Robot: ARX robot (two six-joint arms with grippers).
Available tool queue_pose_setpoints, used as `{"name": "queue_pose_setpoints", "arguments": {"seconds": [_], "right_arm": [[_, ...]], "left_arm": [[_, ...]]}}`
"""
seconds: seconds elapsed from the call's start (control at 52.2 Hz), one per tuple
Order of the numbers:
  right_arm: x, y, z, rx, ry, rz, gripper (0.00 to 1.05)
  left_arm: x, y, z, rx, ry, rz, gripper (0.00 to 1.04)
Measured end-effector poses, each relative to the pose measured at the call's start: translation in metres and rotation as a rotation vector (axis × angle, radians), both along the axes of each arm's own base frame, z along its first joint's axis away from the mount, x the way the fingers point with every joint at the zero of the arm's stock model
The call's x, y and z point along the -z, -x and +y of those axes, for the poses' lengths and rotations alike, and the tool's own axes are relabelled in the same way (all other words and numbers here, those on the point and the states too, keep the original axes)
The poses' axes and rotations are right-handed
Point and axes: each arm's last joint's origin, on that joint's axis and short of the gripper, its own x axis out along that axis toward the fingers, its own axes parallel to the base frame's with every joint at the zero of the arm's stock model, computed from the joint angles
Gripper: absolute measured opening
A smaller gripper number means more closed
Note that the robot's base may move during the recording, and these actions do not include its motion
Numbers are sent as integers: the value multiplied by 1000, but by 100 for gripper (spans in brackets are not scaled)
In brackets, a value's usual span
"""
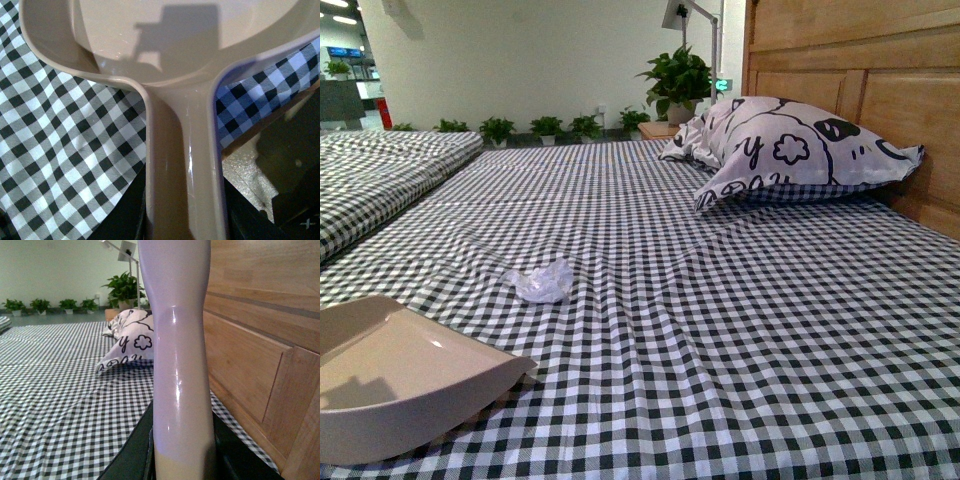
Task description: Clean up trash
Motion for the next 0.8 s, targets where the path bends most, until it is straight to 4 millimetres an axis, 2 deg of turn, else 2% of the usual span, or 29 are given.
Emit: {"name": "queue_pose_setpoints", "arguments": {"seconds": [0.249,0.383,0.804], "right_arm": [[0,0,0,0,0,0,20],[0,0,0,0,0,0,20],[0,0,0,0,0,0,20]], "left_arm": [[-16,-26,4,22,-26,-23,26],[-20,-34,3,37,-37,-32,26],[2,-53,-12,110,-67,-4,26]]}}
